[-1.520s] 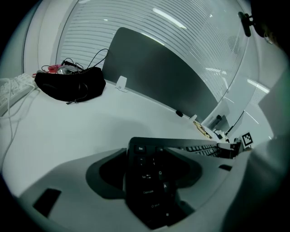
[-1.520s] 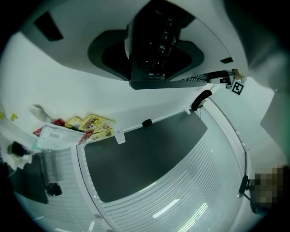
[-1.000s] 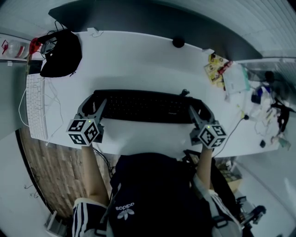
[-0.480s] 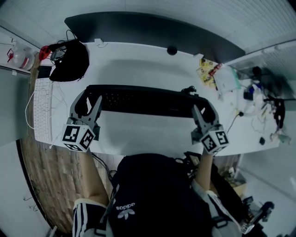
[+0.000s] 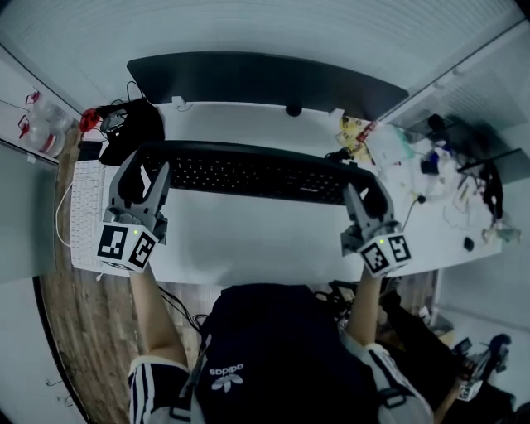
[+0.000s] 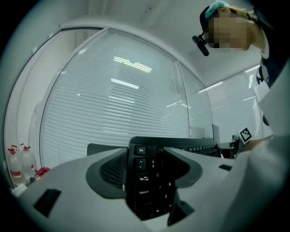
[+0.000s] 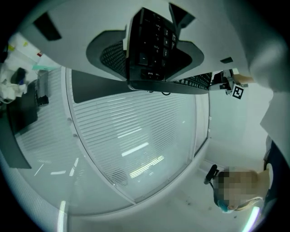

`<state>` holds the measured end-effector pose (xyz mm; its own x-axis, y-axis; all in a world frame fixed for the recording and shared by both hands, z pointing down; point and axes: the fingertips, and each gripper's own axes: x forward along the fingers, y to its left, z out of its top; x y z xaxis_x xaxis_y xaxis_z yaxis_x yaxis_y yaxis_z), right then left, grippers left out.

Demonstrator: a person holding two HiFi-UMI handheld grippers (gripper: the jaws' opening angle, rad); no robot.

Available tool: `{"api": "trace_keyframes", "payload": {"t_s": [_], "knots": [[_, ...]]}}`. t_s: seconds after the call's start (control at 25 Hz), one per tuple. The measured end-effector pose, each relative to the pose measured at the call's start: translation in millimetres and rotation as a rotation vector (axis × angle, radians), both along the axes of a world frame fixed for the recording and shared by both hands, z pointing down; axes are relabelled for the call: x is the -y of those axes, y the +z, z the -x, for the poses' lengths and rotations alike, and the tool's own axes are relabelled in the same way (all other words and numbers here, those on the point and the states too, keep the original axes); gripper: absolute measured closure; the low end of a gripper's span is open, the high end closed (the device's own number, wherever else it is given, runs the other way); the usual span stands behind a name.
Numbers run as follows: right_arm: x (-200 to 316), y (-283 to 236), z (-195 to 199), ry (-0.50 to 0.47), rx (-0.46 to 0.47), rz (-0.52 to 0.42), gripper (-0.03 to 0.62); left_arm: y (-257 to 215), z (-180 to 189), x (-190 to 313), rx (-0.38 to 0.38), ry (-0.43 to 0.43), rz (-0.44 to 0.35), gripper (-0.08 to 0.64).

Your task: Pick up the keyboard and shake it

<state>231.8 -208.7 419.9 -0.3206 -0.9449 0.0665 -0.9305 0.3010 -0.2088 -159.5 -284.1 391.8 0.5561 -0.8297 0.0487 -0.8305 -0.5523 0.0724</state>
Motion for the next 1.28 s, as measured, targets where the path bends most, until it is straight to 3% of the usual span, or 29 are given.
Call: {"api": "trace_keyframes", "payload": {"t_s": [0.28,0.48,0.88,1.28], "knots": [[-20.6,-45.2,0.0,0.013,-0.006,-0.146,0.352,-76.7,-2.2,-10.9,0.024,0.022,-0.196,0.330],[-30.6,-60.8,-0.3,-0.014,-0.017,-0.197,0.353,-118.5,-5.3,-24.3,0.041,0.010,-0.312,0.328],[-61.7,-80.2,-10.1,-0.015,-0.006,-0.263,0.353,-156.0,-17.7,-68.6,0.062,-0.009,-0.413,0.328],[-96.3,-78.7,-16.4,-0.023,0.015,-0.281,0.353,-161.0,-24.9,-98.6,0.065,-0.005,-0.426,0.328]]}}
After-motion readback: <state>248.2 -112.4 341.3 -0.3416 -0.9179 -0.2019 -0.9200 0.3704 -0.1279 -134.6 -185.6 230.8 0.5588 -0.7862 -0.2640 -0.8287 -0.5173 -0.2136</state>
